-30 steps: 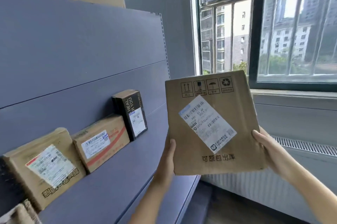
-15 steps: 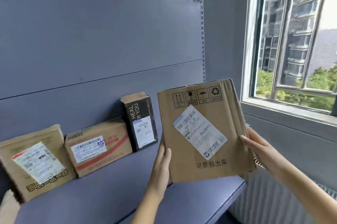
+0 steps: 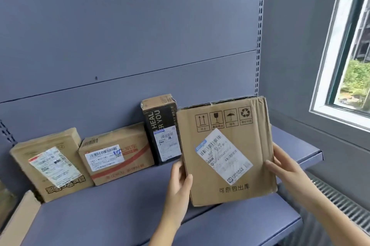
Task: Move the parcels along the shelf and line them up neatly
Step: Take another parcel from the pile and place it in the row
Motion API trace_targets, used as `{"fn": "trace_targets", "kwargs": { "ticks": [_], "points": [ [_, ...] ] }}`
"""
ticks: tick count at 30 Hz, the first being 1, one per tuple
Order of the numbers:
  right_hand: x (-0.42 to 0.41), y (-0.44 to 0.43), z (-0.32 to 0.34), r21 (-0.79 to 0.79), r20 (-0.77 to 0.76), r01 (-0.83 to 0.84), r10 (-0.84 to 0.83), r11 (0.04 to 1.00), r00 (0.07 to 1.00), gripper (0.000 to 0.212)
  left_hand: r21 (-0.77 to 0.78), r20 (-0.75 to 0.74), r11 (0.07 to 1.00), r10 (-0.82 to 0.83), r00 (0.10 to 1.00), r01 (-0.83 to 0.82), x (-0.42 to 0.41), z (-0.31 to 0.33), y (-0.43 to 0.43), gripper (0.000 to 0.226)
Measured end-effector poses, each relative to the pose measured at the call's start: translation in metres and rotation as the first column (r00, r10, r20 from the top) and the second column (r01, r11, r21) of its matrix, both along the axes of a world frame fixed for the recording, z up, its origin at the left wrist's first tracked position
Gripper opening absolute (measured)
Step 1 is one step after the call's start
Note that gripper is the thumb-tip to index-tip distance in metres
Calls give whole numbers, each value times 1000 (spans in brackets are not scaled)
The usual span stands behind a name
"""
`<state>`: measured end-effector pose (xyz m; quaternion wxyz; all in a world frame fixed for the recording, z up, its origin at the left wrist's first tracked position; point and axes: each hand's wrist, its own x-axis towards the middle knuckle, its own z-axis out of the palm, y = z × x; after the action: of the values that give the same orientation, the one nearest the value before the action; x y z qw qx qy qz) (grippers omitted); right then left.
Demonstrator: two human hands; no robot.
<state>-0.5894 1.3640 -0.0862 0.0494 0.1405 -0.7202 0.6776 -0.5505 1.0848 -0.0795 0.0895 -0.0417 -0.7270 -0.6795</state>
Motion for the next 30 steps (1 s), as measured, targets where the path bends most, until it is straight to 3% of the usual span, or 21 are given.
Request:
{"fn": "trace_targets", "kwargs": {
  "ticks": [6,16,19,23,30],
  "points": [
    [-32,17,-8,65,24,13,-14,998,1000,48,-28,-48,997,68,997,-70,-17,-16,18,33],
    [-84,51,-8,321,-114,28,9,947,993,55,-169,-84,952,246,966,-257,-38,-31,66,24],
    [-99,53,-15,368,-120,50,-6,928,993,39,-148,-67,932,324,944,-331,-49,-30,78,27],
    [-124,44,-18,382,-106,48,-8,923,994,25,-133,-39,904,404,914,-406,-69,-23,79,37],
    [-163,27,-24,374,-64,54,-32,926,997,36,-207,-60,789,580,812,-579,-111,-27,75,22]
  ]
}}
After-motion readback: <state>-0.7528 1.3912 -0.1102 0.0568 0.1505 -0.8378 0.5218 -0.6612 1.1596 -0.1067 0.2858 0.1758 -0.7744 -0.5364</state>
